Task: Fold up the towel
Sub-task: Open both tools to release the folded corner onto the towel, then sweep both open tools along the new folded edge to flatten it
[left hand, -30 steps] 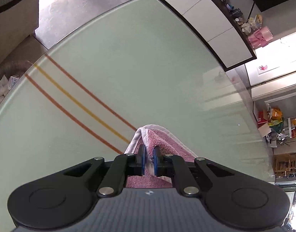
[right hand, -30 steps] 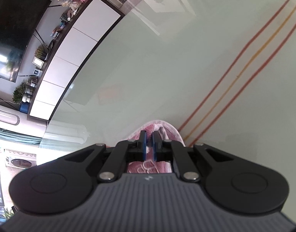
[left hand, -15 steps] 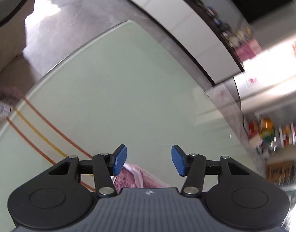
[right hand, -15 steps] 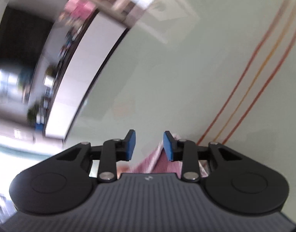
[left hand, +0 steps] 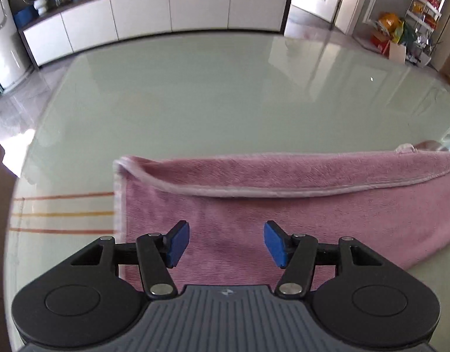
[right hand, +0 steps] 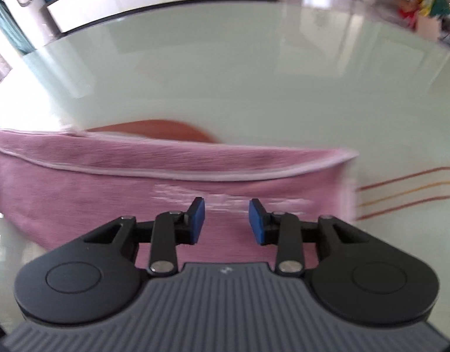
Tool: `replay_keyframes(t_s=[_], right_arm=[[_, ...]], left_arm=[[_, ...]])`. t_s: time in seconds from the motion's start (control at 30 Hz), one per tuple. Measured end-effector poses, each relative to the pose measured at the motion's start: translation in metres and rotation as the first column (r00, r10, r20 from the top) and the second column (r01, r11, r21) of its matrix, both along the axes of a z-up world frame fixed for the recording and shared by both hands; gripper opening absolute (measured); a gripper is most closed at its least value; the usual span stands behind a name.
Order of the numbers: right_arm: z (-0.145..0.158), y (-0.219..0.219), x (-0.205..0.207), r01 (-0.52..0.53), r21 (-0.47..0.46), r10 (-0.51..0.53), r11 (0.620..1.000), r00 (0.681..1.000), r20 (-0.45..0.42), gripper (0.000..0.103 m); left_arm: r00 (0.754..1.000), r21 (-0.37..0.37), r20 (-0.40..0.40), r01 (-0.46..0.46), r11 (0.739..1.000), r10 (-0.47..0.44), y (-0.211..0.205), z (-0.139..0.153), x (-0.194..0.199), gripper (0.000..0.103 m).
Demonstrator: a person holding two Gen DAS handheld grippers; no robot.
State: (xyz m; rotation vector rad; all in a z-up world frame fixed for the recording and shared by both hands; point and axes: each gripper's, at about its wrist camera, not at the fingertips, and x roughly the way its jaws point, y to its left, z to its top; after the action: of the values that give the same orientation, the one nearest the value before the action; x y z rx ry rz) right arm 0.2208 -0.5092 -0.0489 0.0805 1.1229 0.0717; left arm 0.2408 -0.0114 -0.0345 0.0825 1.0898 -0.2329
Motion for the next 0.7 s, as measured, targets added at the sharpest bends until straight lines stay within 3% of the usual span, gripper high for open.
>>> replay_keyframes(t_s=[0.13, 0.3, 0.47, 0.7], right_arm=[[-0.002, 0.029, 0.008, -0.038, 0.009, 0.038, 0.999, 0.999, -0.024, 0.035], [-0.005, 0.053, 0.031, -0.015, -0.001, 0.015, 1.000, 0.999, -0.033, 0.039], [-0.010, 0.049, 0.046, 0.024, -0.028, -0.025, 0.999, 0.999, -0.031, 0.043], [-0.007, 0.040, 0.069, 0.083, 0.023, -0.083, 0.996, 0.996, 0.017, 0.047]], left_arm=[[1.000, 0.043, 0.001, 0.015, 0.999, -0.015, -0.011, -0.007, 0.002, 0.062], [1.000, 0.045, 0.005, -0.018, 0.999, 0.018, -0.015, -0.007, 0.008, 0.064], [0.999, 0.062, 0.013, -0.037, 0.997, 0.037, -0.021, -0.004, 0.016, 0.064], [0.997, -0.013, 0.023, -0.077, 0.997, 0.077, -0.024, 0.000, 0.035, 0.065]])
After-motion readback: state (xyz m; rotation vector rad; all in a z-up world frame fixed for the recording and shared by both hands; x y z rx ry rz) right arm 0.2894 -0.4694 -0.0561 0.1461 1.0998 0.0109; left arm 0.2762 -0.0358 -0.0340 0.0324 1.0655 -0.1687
